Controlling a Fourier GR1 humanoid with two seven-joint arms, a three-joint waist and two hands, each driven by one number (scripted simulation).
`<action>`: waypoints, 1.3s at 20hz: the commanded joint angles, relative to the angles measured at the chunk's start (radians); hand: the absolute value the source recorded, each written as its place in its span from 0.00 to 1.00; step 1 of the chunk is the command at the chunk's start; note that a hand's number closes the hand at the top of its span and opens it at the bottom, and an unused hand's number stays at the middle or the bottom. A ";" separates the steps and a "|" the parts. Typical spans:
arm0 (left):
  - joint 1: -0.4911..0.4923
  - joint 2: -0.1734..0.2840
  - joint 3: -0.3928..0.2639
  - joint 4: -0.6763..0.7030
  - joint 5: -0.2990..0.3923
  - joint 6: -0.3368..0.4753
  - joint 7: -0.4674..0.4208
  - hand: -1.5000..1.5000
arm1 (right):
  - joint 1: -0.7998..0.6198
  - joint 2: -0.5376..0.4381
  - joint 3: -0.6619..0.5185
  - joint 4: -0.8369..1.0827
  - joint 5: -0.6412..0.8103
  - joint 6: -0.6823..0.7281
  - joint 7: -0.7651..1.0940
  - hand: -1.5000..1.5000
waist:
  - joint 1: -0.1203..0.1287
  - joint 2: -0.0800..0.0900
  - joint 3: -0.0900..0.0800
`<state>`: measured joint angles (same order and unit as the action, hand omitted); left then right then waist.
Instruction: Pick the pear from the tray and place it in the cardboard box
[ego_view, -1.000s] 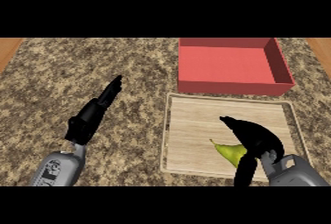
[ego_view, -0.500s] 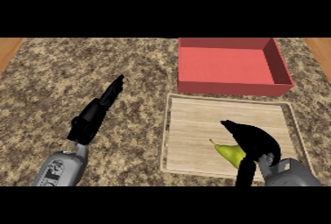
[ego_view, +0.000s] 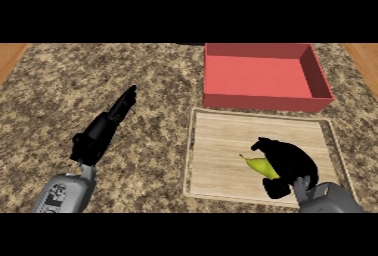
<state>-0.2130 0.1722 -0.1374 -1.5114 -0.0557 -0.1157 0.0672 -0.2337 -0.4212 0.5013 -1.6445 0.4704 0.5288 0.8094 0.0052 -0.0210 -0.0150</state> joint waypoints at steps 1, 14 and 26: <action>-0.037 -0.039 -0.016 -0.026 -0.005 0.019 0.092 0.50 | 0.051 -0.040 0.006 0.071 0.027 0.013 -0.091 1.00 | -0.005 0.021 0.016; -0.034 -0.032 0.008 0.008 -0.024 0.004 0.032 0.50 | -0.229 0.080 0.054 0.170 0.433 -0.425 -0.347 1.00 | -0.001 0.022 0.015; -0.014 -0.034 0.015 -0.008 -0.041 -0.008 0.030 0.50 | -0.151 0.105 0.049 -0.386 0.492 -0.262 -0.174 1.00 | -0.017 0.017 0.015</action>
<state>-0.1911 0.1440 -0.1297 -1.5404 -0.0852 -0.1274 0.0861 -0.4214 -0.3277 0.5443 -1.8595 0.9634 0.2075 0.5976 -0.0069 -0.0041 -0.0004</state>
